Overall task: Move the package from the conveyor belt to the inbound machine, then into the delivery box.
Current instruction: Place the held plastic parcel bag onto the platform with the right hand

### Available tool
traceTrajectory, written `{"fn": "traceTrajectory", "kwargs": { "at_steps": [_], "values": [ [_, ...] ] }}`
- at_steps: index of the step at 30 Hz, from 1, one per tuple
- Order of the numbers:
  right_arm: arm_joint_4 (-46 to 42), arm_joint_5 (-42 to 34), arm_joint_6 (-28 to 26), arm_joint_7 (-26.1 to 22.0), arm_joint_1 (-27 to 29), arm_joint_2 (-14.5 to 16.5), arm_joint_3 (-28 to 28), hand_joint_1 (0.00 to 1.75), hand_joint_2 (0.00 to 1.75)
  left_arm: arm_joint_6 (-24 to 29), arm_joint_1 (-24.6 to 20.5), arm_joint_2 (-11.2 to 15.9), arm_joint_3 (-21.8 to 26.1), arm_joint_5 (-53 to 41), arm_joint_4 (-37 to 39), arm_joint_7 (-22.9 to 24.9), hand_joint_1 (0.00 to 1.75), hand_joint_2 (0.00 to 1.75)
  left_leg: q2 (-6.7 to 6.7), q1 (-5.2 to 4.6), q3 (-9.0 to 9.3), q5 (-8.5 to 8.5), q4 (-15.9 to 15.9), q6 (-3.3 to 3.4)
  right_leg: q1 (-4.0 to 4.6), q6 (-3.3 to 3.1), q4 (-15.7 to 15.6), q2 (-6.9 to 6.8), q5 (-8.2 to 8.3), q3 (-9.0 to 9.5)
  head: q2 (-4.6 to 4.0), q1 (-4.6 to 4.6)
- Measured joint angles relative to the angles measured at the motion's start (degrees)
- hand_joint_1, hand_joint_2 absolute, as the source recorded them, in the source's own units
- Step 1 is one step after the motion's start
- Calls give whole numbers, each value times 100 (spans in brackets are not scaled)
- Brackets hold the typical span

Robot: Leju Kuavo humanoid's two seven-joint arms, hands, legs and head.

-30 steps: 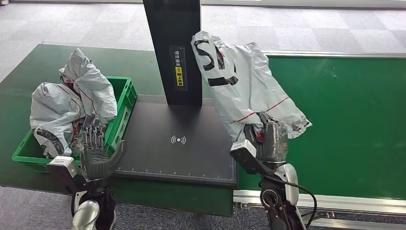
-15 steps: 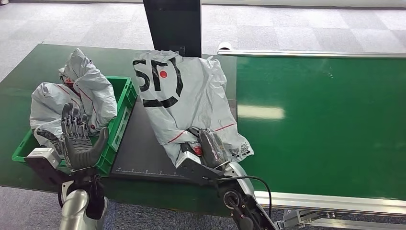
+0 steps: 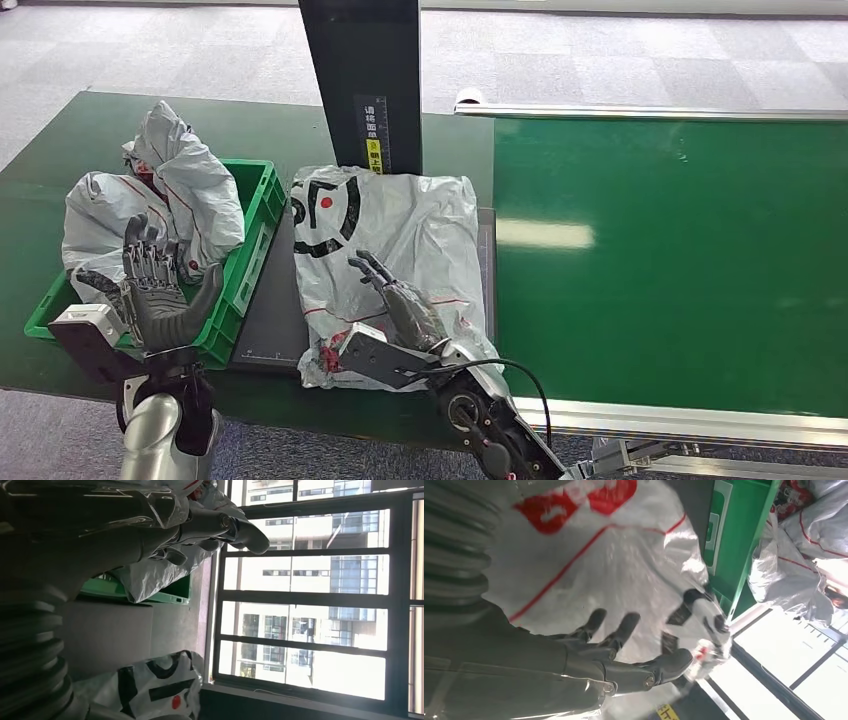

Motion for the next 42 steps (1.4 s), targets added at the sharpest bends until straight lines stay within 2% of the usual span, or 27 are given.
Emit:
{"fn": "traceTrajectory", "kwargs": {
  "at_steps": [10,15,19,22,26,30,36,42],
  "values": [
    [108,-70,-32,-55,-35,5,4,0,0,-16,4,-13,48,-43,0,15,0,175,0,0,2,0,0,0,0,0,0,0,0,0,0,-2],
    [-84,-595,-380,-507,54,-3,-175,0,0,-106,17,-43,41,-247,-11,60,0,175,0,0,3,0,1,0,0,0,0,0,0,-1,0,-1],
    [-517,-1125,-706,-1015,241,-71,-501,0,175,-372,50,-58,-68,-521,-77,122,0,175,-1,-2,2,0,2,0,-1,0,-1,-2,0,-2,0,-1],
    [-920,-1436,-947,-1383,435,-148,-762,0,175,-734,64,-54,-343,-961,-114,339,0,175,-4,-3,0,-1,3,1,-2,0,-2,-9,0,-1,0,0],
    [-1335,-1569,-1173,-1602,620,-241,-984,0,175,-1008,53,-51,-719,-1365,-109,534,0,175,2,-3,5,-1,3,1,-2,0,-2,-7,1,-3,0,-2],
    [-1812,-1672,-1560,-1847,807,-313,-1167,0,175,-1424,-67,-47,-1258,-2171,114,780,0,175,-7,-2,4,0,3,0,-2,0,-3,-12,1,-2,0,-2],
    [-2376,-1717,-1791,-1874,1042,-373,-1421,0,175,-1254,-600,-121,-2167,-2920,1221,861,0,175,-7,-4,7,0,4,1,-4,0,-3,-11,2,1,0,-1],
    [-2571,-1769,-1852,-1959,1264,-413,-1637,0,175,-1309,-1305,-281,-2524,-2788,2664,792,0,175,-5,-3,7,0,4,1,-3,-1,-3,-11,4,1,0,-2]
  ]
}}
